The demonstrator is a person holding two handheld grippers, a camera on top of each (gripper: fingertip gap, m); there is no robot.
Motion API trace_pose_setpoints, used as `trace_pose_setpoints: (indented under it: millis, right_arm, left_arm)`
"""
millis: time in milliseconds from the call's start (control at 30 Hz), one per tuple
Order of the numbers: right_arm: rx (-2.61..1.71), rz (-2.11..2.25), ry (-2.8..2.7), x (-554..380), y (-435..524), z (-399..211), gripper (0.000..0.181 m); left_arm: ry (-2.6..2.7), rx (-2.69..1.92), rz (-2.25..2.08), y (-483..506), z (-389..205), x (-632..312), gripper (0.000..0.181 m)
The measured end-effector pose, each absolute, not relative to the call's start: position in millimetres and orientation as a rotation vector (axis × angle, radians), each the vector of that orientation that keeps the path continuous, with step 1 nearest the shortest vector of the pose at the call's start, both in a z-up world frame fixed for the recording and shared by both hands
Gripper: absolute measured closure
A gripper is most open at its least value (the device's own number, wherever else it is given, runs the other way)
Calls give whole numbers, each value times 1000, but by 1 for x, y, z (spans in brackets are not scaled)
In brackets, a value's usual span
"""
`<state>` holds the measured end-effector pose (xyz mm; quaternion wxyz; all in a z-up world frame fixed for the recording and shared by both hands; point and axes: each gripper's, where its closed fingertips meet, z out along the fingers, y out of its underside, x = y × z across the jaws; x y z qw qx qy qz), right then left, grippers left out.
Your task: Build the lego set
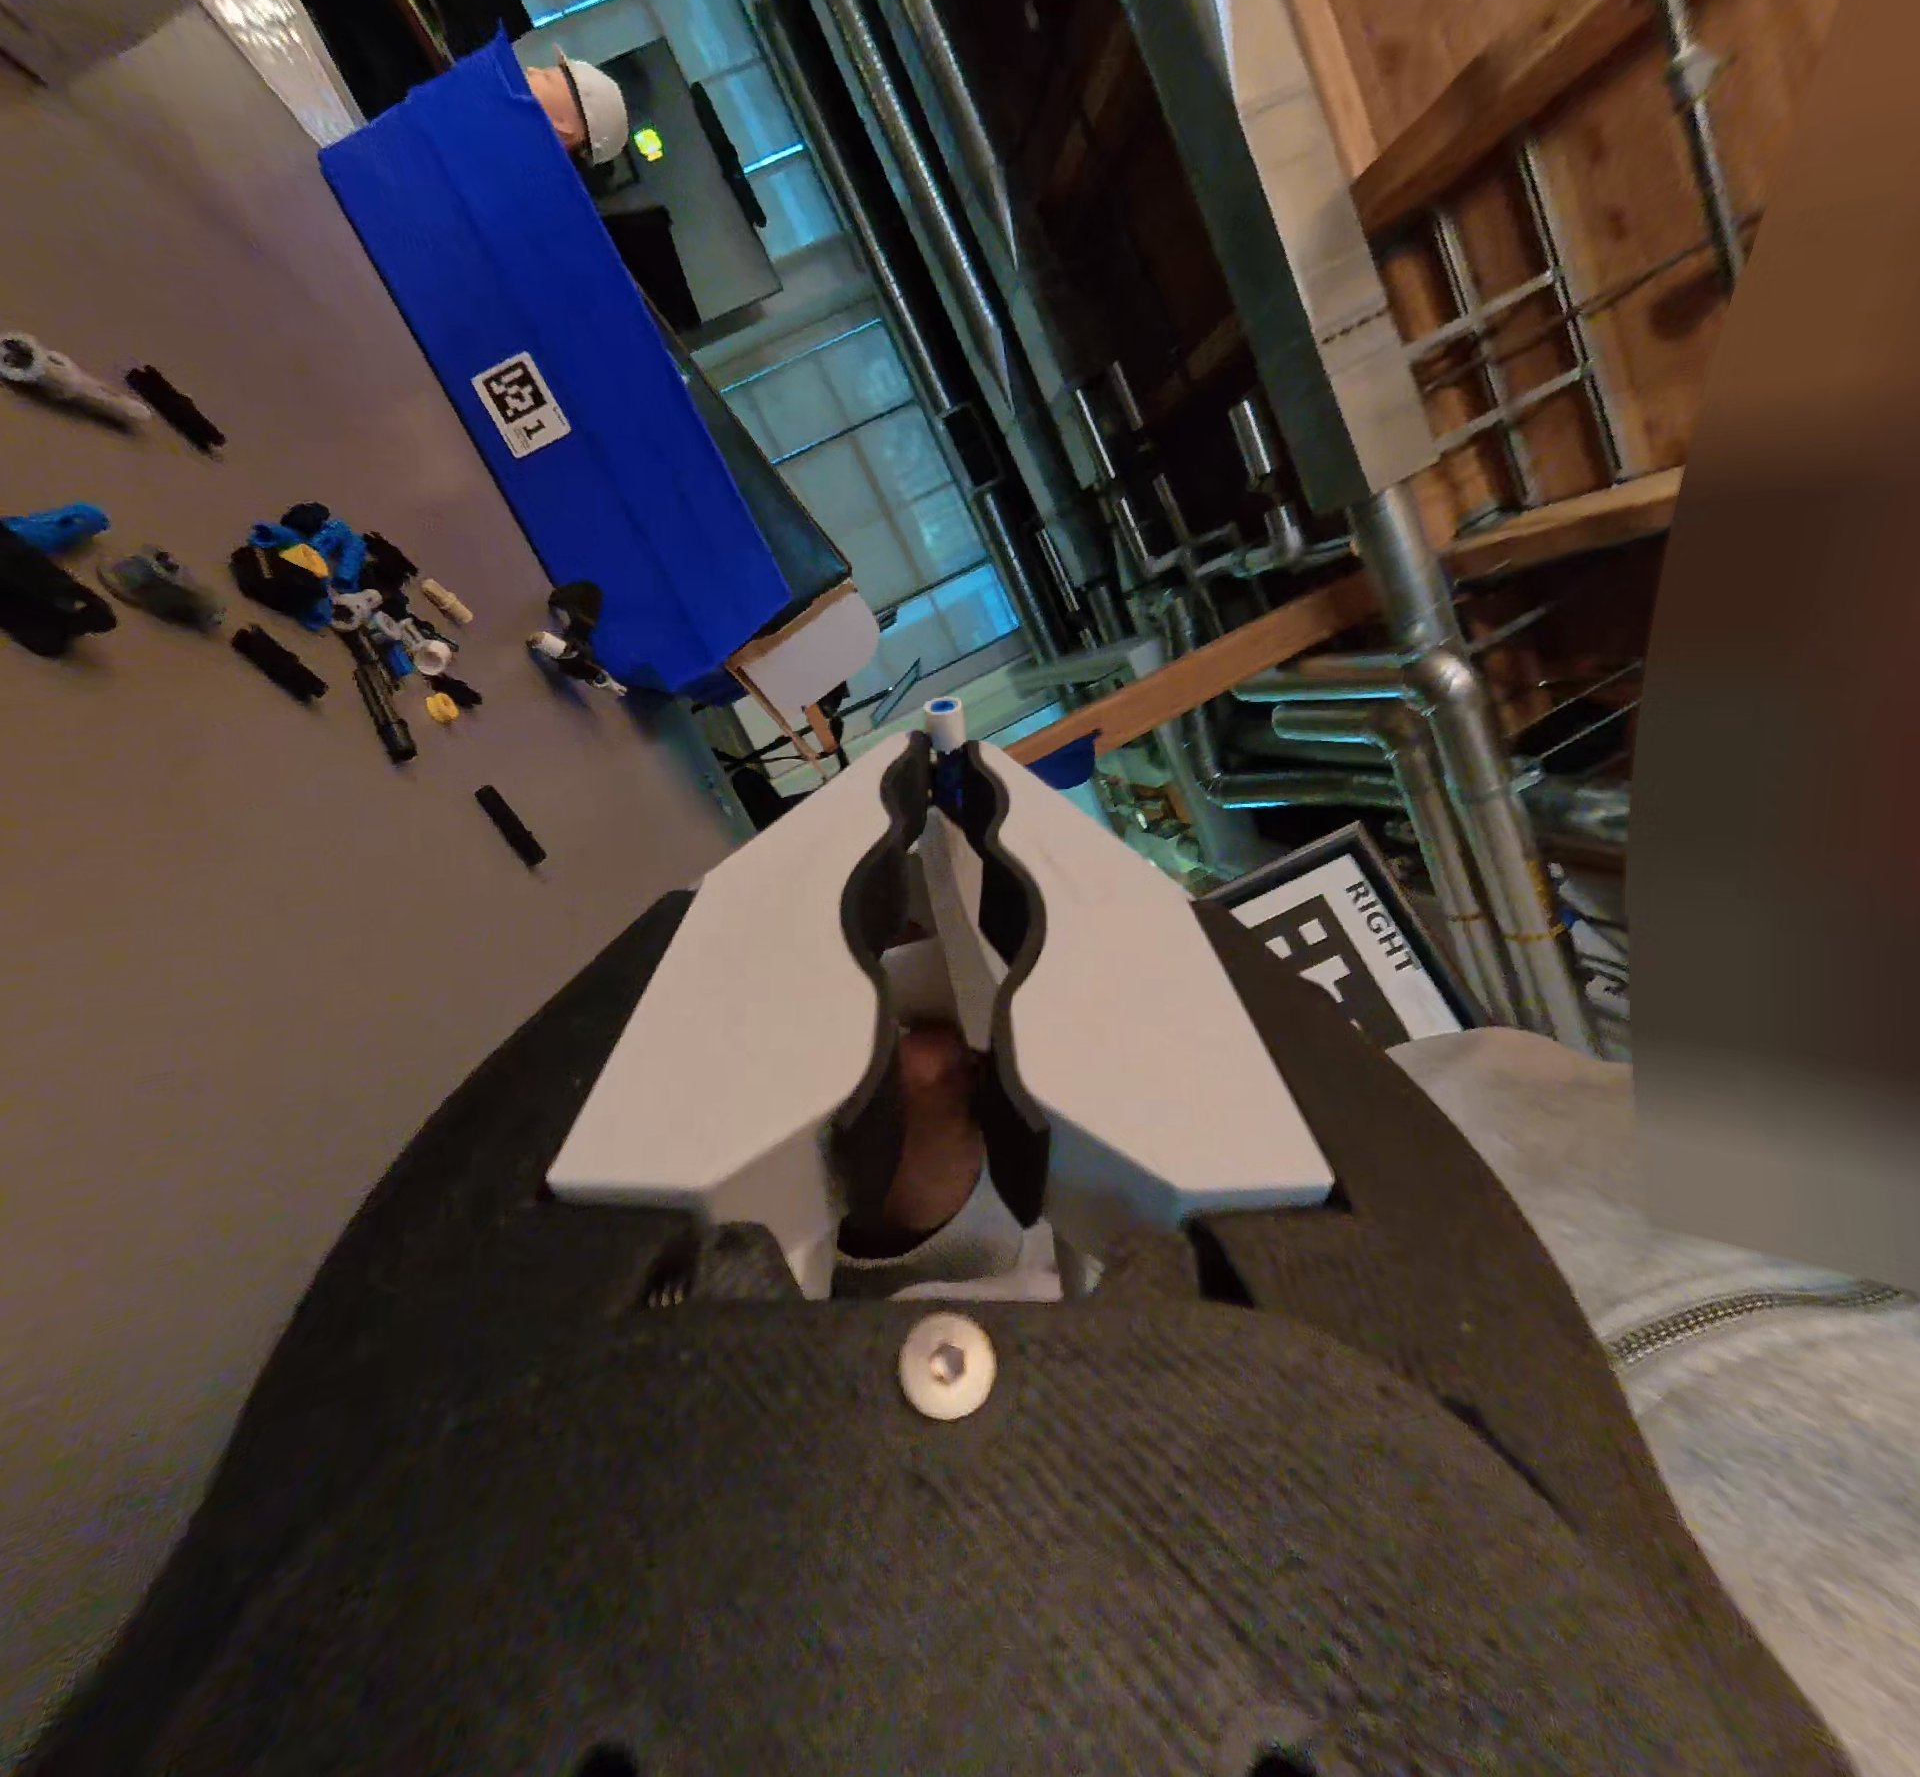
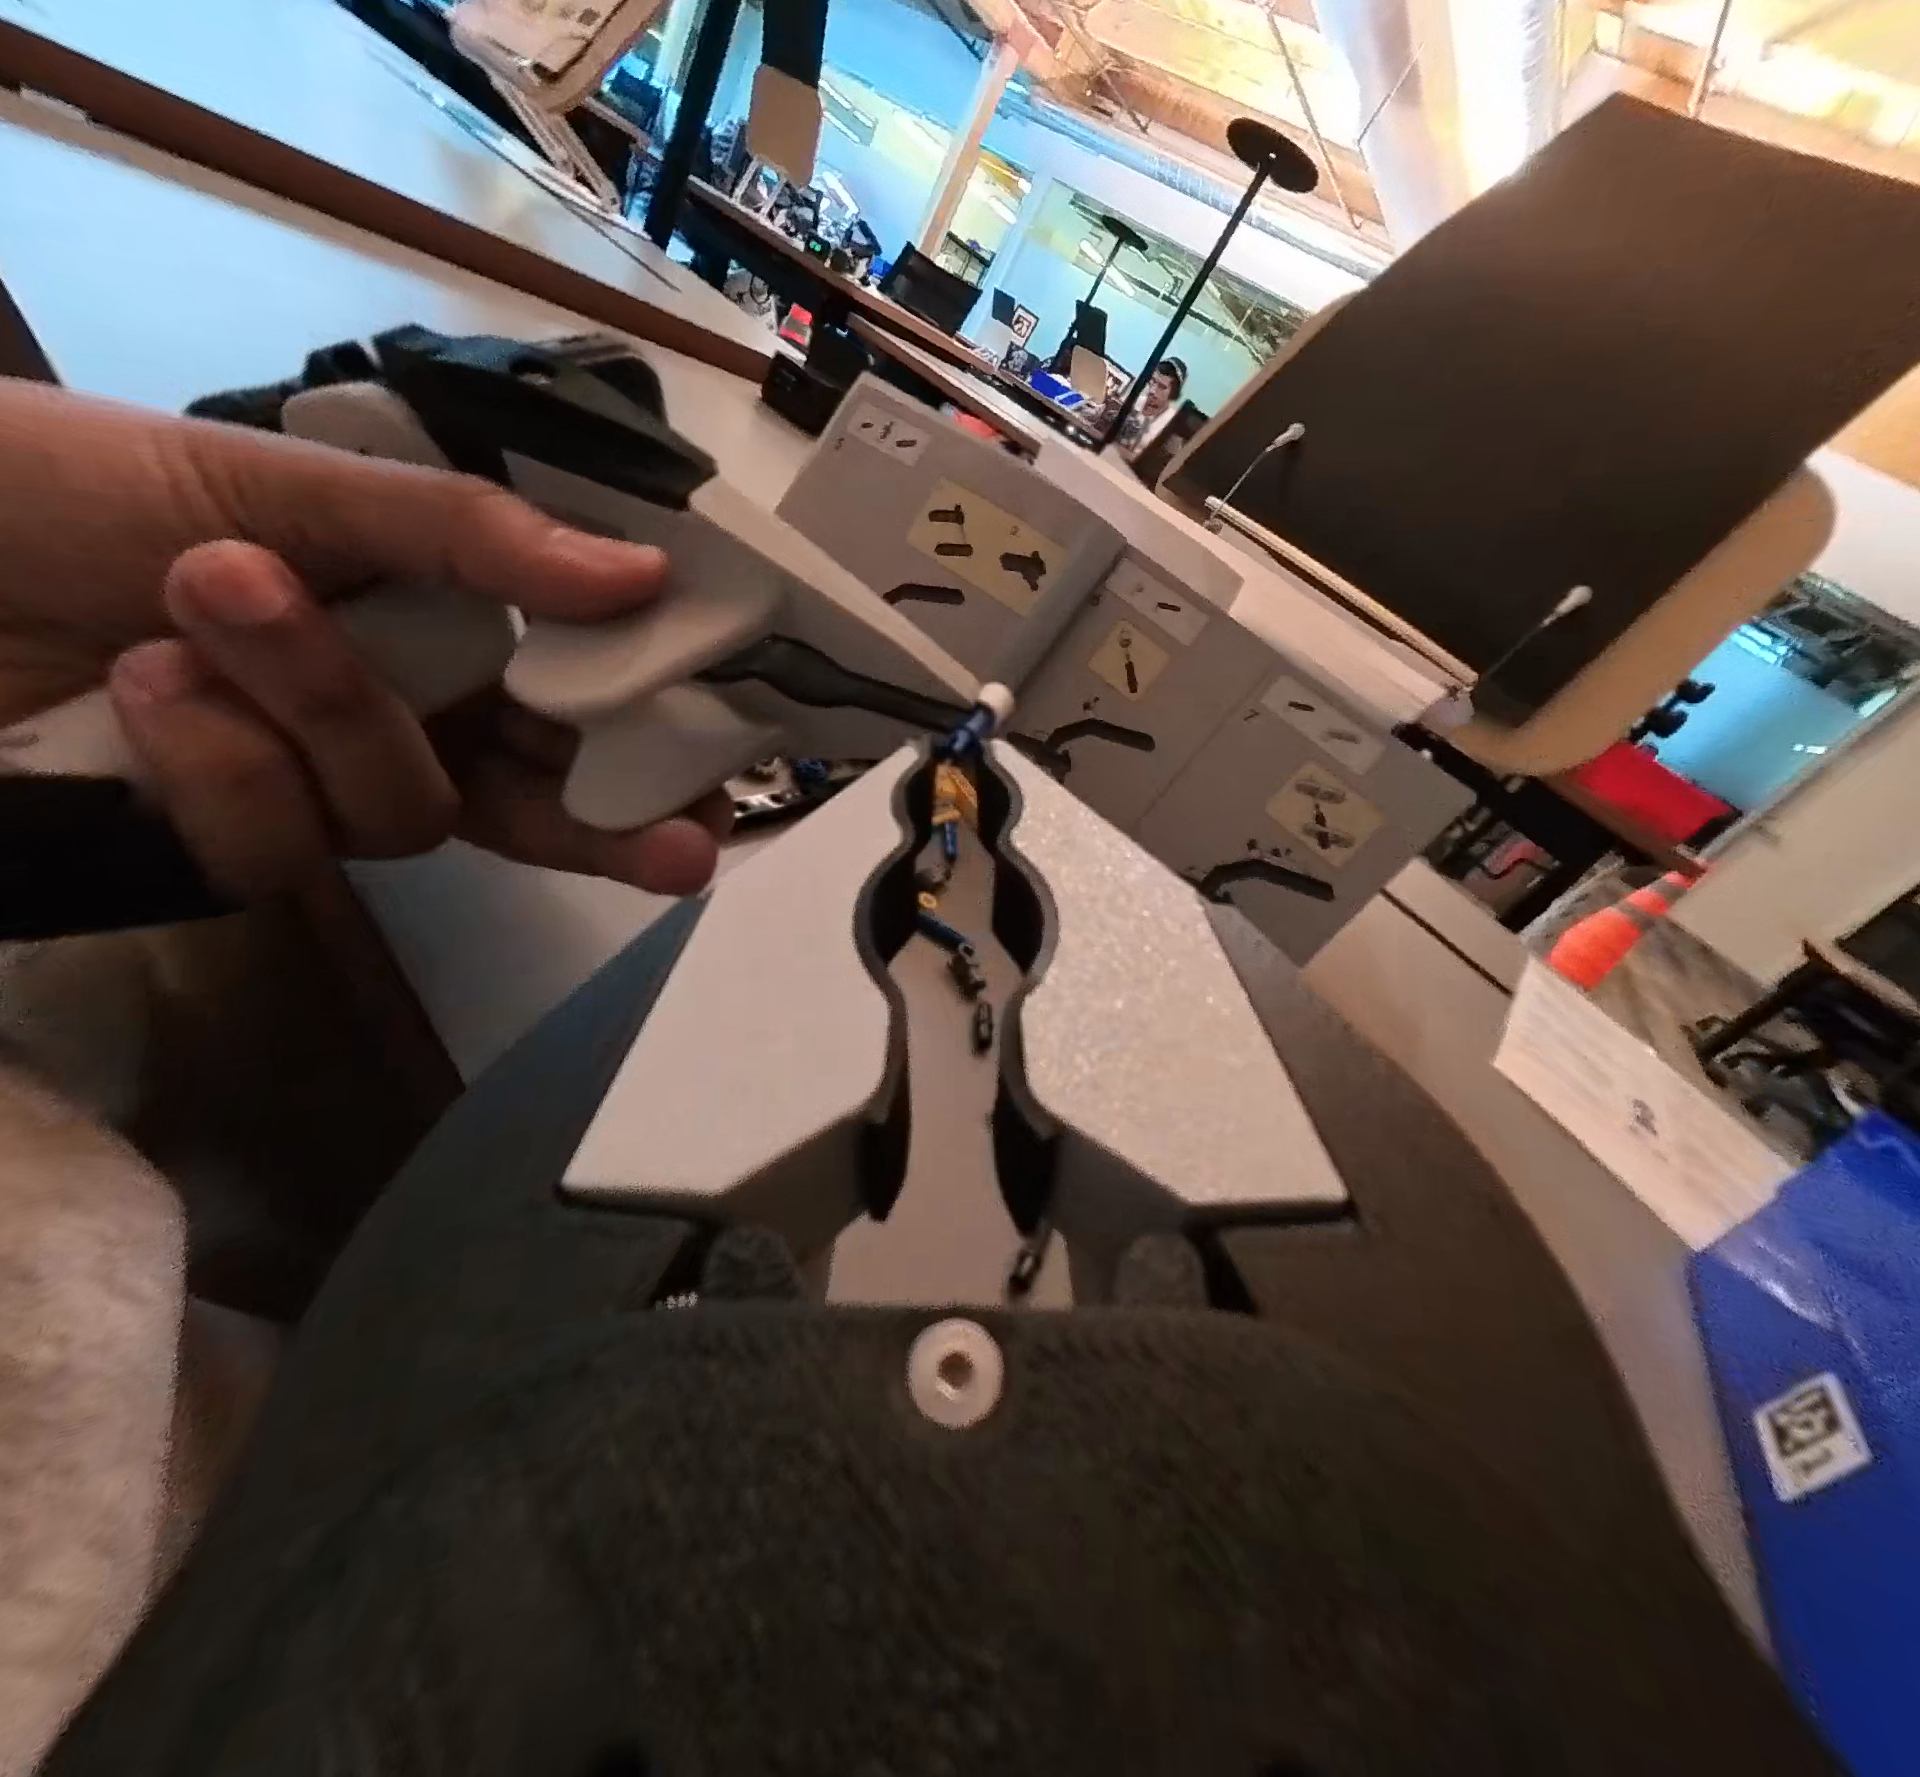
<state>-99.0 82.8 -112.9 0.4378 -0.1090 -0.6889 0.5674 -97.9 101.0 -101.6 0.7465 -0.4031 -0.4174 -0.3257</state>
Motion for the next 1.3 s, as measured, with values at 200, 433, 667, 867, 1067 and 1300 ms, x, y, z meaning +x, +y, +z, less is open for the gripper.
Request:
trace_pose_setpoints:
  millis: [200, 433, 667, 867, 1067, 1300]
  right_arm:
    - [-184, 1330, -1767, -95, 68, -123, 181]
    - [-165, 1342, -1777, -93, 77, -120, 167]
    - [-247, 1541, -1835, -84, 85, -112, 137]
    - [-223, 1481, -1828, -84, 94, -113, 147]
    - [-217, 1440, -1812, -86, 96, -112, 151]
    - [-185, 1380, -1796, -85, 98, -111, 159]
  left_arm:
    - [-893, -885, -763, 98, -100, -94, 180]
    - [-912, -849, -762, 86, -104, -101, 180]
    - [-898, -845, -856, 98, -106, -90, 180]
    - [-925, -771, -882, 102, -104, -92, 181]
    - [-942, -718, -933, 105, -104, -89, 181]
    - [-952, -677, -954, 104, -103, -87, 181]
